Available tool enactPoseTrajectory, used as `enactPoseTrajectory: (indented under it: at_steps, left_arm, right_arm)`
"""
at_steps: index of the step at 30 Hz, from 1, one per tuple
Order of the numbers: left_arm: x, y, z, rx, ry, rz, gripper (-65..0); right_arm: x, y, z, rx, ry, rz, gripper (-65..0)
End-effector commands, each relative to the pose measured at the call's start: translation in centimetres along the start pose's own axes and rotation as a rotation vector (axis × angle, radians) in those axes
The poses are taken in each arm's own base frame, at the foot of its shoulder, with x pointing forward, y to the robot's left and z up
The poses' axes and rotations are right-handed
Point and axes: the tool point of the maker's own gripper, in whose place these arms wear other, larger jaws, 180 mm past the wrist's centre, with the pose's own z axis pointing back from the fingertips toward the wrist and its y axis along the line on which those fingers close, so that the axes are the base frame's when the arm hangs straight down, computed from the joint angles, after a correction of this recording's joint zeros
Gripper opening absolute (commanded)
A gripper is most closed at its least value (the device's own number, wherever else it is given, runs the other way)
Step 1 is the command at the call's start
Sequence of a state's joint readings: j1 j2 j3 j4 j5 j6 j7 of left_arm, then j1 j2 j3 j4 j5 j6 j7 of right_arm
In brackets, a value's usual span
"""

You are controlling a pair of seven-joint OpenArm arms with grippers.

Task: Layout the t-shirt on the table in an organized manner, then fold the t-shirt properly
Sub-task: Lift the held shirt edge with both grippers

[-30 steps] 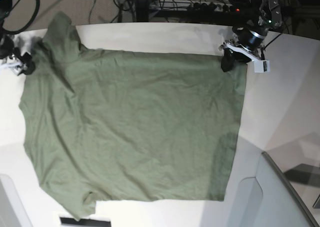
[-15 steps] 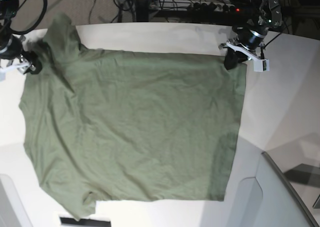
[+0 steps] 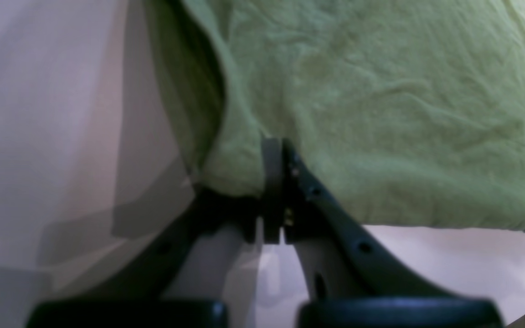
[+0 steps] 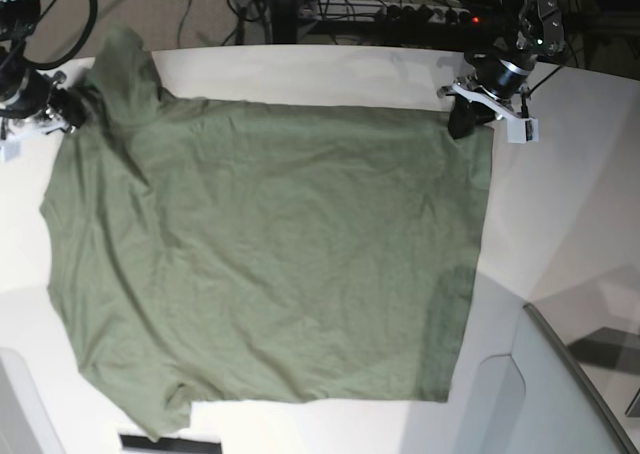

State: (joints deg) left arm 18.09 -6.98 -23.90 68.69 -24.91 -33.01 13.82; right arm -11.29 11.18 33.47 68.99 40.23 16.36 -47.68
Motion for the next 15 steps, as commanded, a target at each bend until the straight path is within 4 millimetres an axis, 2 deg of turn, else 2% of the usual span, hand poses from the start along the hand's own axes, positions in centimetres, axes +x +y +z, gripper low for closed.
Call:
enactPoseTrajectory:
  at_steps: [1, 5, 9, 13, 15]
  left_arm:
    - [1.2, -0.1, 0.1, -0.010, -0.035, -0.012, -65.0]
    - [1.8, -0.3, 0.2, -0.015, -0.047, -0.025, -65.0]
    - [2.3, -0.7, 0.6, -0.024, -0.020, -0.063, -65.0]
    - [3.9, -1.2, 1.0, -0.035, -0.011, -0.126, -65.0]
    - [4.4, -1.5, 1.1, -0.039, -0.012, -0.144, -65.0]
  right_arm:
    - [0.9, -0.1, 0.3, -0.008, -0.014, 0.017, -64.4]
    - [1.4, 0.0, 0.5, -0.008, -0.024, 0.026, -64.7]
    - [3.1, -0.6, 1.2, -0.028, -0.045, 0.052, -64.8]
    - [4.5, -1.7, 2.1, -0.056, -0.061, 0.076, -64.8]
    - [4.5, -1.8, 2.1, -0.059, -0.060, 0.077, -64.8]
